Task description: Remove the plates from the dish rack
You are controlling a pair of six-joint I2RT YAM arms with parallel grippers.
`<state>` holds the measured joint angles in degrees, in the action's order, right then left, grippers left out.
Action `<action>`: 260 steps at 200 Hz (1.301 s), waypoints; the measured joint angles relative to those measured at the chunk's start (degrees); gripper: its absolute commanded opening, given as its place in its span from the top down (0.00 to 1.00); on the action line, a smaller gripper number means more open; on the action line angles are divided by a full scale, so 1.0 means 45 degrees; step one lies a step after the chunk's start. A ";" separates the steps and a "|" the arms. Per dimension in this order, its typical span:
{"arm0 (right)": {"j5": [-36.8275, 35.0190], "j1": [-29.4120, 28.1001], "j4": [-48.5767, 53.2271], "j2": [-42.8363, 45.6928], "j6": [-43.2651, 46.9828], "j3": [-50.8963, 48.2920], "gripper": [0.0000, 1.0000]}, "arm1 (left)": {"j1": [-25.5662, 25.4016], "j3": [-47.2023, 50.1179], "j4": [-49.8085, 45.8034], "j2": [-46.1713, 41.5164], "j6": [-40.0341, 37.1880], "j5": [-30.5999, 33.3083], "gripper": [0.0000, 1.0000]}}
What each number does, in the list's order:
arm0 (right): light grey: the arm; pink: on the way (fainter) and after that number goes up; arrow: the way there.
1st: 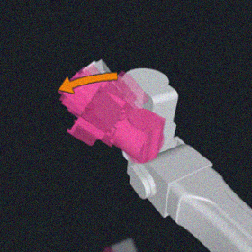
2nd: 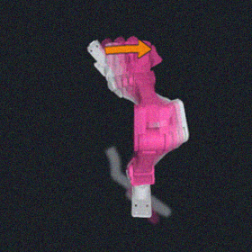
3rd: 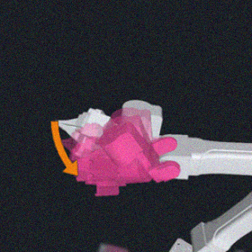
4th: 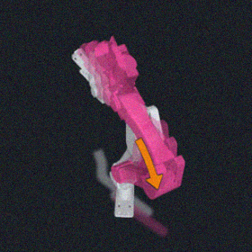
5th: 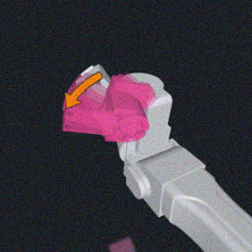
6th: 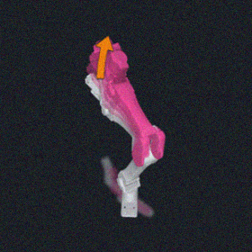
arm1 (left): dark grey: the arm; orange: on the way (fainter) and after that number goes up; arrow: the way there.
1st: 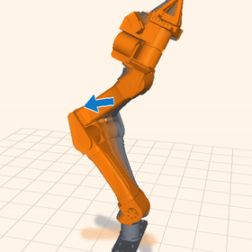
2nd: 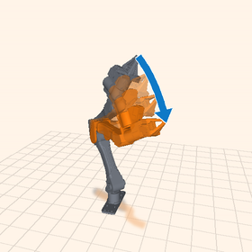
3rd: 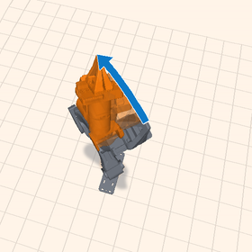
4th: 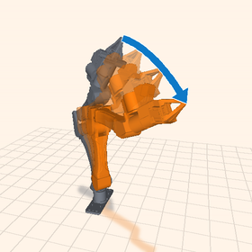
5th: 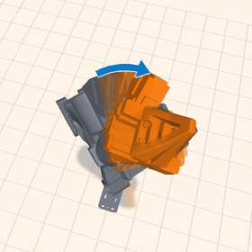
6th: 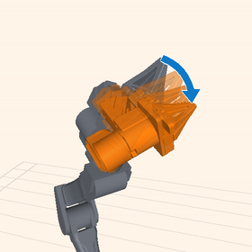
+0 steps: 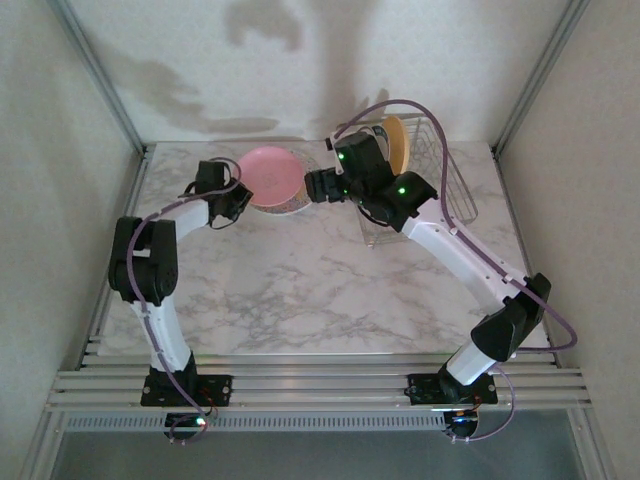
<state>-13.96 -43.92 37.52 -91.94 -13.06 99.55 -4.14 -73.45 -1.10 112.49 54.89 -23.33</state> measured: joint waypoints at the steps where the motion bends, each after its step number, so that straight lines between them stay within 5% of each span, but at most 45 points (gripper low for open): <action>1: 0.0005 0.0000 -0.0005 0.0000 0.0000 0.0000 0.15 | 0.0000 -0.0019 -0.0005 0.0015 0.0000 0.0000 1.00; 62: 0.0000 0.0000 0.0005 -0.0068 0.0000 0.0000 0.15 | -0.0393 -0.0248 -0.0355 0.0049 -0.0311 0.0000 1.00; 165: 0.0010 0.0087 0.0000 -0.0248 -0.0248 0.0000 0.16 | -0.3235 0.0670 -0.3152 -0.0894 -0.4289 -0.0928 1.00; 260: 0.0010 0.0121 0.0000 -0.0287 -0.0350 -0.0044 0.16 | -0.3419 0.1336 -0.3483 -0.0797 -0.4643 -0.0913 1.00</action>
<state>-13.91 -43.38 37.52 -93.23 -14.63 99.35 -19.53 -67.44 -16.78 108.90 34.00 -27.44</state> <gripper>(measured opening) 0.842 0.079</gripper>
